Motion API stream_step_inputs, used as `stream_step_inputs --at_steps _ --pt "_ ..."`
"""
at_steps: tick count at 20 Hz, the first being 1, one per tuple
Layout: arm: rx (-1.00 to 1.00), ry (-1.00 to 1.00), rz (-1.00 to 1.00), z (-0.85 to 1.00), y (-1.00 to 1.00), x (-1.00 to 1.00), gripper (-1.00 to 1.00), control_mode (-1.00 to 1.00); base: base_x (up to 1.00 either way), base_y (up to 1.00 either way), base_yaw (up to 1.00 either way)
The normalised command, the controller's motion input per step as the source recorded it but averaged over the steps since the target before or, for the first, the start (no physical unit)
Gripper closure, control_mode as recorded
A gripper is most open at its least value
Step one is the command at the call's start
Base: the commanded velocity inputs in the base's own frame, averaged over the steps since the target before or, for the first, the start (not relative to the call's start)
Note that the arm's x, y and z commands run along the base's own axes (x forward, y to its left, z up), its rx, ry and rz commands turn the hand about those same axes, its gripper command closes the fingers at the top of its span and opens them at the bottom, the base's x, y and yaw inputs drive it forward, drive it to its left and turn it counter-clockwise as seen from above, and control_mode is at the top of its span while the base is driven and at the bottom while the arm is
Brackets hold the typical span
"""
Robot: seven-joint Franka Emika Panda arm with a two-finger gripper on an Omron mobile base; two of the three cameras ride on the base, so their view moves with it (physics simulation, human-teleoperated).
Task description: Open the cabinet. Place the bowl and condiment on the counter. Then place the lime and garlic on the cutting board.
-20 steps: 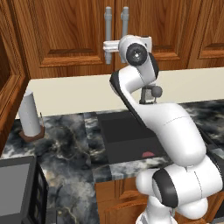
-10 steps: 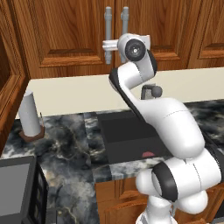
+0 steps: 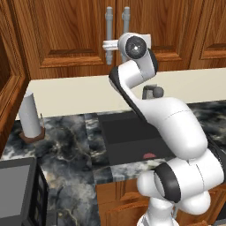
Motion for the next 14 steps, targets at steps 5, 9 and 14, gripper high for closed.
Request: stream_step_inputs --at_steps 5,9,14 --pt "0.0 0.0 0.0 0.0 0.0 0.02 1.0 -1.0 0.0 0.0 0.0" --pt "0.0 0.0 0.0 0.0 0.0 0.0 1.0 -1.0 0.0 0.0 0.0" --pt "0.0 0.0 0.0 0.0 0.0 -0.05 1.0 -1.0 0.0 0.0 0.0"
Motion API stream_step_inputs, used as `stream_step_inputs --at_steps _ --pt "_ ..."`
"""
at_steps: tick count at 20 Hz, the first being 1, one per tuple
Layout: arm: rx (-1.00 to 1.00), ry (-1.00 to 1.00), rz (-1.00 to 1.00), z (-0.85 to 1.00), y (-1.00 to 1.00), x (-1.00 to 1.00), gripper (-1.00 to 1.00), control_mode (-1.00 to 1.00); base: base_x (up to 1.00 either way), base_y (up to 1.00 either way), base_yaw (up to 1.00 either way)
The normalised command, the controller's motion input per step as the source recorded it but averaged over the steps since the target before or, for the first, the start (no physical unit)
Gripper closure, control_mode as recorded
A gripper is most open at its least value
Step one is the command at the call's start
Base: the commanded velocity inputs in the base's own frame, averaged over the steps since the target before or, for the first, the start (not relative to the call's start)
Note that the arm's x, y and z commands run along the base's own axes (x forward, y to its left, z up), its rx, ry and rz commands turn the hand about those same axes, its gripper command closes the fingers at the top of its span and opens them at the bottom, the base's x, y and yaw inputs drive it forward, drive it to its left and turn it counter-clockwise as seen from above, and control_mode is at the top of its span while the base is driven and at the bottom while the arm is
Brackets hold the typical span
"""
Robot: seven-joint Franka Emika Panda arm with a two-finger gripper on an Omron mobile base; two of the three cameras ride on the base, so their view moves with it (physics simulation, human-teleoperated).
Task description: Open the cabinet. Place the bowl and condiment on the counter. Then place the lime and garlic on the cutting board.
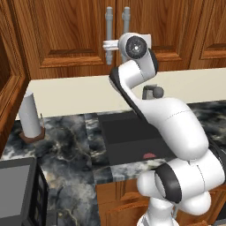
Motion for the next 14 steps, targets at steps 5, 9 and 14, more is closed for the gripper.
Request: stream_step_inputs --at_steps 5,9,14 --pt "0.0 0.0 0.0 0.0 -0.12 -0.27 1.0 -1.0 0.0 0.0 0.0" --pt "0.02 0.0 0.0 0.0 -0.43 -0.46 1.0 -1.0 0.0 0.0 0.0" --pt "0.04 0.05 0.05 0.0 -0.48 -0.38 1.0 -1.0 0.0 0.0 0.0"
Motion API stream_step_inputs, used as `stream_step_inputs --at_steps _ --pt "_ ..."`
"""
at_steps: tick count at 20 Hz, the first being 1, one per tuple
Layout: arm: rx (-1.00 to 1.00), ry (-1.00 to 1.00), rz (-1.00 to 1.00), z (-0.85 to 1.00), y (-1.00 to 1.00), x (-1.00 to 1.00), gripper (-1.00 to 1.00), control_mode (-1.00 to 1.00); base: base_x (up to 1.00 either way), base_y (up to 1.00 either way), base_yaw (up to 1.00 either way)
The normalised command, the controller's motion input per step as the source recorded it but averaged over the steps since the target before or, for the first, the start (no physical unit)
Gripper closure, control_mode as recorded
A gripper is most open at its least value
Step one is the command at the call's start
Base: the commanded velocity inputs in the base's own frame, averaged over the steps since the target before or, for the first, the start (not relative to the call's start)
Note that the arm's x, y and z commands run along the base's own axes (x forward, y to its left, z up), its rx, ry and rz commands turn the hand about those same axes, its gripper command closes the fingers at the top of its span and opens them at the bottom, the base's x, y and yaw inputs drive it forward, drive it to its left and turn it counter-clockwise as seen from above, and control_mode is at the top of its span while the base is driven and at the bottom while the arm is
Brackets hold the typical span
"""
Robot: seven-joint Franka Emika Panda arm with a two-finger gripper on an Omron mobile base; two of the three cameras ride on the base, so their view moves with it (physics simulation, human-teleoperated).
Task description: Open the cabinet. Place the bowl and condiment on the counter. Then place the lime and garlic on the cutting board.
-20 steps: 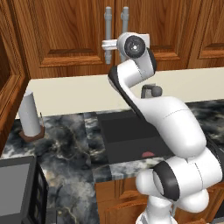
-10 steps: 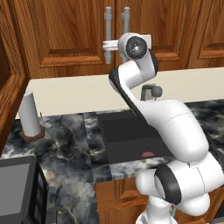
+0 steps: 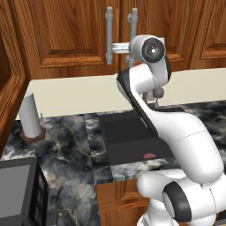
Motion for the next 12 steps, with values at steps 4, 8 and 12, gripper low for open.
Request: stream_step_inputs --at_steps 4,8,12 --pt "0.02 0.06 0.08 0.0 -0.44 -0.37 1.0 -1.0 0.0 0.0 0.0" --pt "0.01 0.06 0.09 0.0 -0.42 -0.34 1.0 -1.0 0.0 0.0 0.0" --pt "0.01 0.05 0.07 0.0 -0.4 -0.37 1.0 -1.0 0.0 0.0 0.0"
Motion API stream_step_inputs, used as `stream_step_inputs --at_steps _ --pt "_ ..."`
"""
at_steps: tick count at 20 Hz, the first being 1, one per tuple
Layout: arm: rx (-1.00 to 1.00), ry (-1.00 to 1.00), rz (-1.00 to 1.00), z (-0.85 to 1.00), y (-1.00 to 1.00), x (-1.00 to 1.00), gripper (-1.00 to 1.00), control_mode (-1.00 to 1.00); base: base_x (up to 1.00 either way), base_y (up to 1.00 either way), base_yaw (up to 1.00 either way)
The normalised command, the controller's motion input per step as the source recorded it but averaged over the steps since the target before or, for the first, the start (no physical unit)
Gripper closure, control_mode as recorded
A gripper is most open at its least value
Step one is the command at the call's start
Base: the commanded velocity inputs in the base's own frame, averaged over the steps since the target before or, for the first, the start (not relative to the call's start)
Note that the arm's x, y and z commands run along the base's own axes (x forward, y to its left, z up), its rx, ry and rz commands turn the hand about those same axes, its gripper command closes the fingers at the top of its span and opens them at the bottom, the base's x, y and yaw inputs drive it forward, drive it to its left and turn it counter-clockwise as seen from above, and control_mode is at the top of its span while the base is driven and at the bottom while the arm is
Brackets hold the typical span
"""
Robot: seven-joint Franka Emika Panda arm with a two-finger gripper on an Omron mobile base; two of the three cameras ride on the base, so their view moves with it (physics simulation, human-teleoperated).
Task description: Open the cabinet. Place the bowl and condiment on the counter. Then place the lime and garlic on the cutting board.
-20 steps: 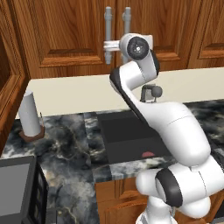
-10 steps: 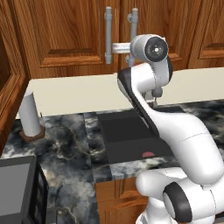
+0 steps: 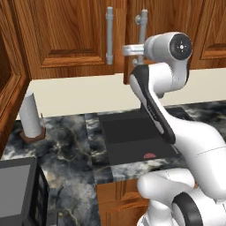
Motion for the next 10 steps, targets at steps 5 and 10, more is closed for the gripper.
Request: stream_step_inputs --at_steps 5,10 --pt "0.02 0.05 0.07 -0.02 -0.43 -0.39 1.0 -1.0 0.0 0.0 0.0" --pt "0.02 0.02 0.06 -0.05 -0.49 -0.46 1.0 -1.0 0.0 0.0 0.0"
